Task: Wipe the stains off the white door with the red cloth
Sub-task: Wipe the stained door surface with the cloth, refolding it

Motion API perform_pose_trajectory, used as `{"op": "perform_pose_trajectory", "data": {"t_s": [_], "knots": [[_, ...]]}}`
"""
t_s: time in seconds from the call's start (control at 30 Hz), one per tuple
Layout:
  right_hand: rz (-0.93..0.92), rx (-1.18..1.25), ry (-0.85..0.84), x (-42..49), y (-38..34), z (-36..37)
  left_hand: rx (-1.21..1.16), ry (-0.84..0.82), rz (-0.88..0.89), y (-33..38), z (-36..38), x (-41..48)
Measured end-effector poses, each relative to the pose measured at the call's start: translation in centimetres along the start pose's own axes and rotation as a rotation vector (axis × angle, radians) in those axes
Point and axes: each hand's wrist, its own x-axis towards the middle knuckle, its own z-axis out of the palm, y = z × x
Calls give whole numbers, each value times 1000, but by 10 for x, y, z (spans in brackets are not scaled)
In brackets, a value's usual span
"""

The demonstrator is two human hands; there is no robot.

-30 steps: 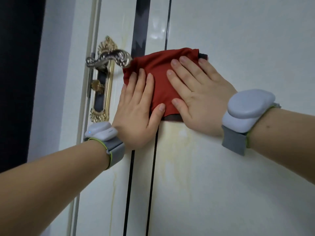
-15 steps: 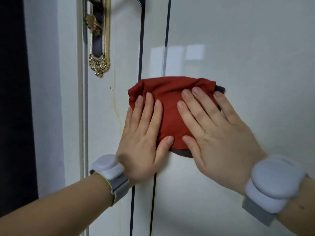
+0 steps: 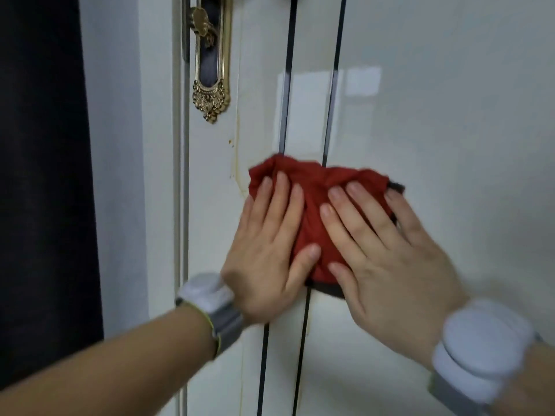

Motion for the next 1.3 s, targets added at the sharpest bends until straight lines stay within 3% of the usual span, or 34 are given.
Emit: {"op": "perform_pose_trajectory", "data": {"t_s": [0.1,0.27,0.5,0.93,1.3], "knots": [[15,-63,21,60,1,-10,107,67,37,-38,-19,49],[66,-139,-32,93,-22,-5,133,89,-16,-71,-31,49],[-104,-130,-94,19,-86,26,82,32,-124,-56,13,-69],[-233,-165,-153,-98,-160,71,-31,-14,-267,-11,78,-221],[-301,-29,-189,-230,-229,109,-66,-248,-348,31,106,-365]]}}
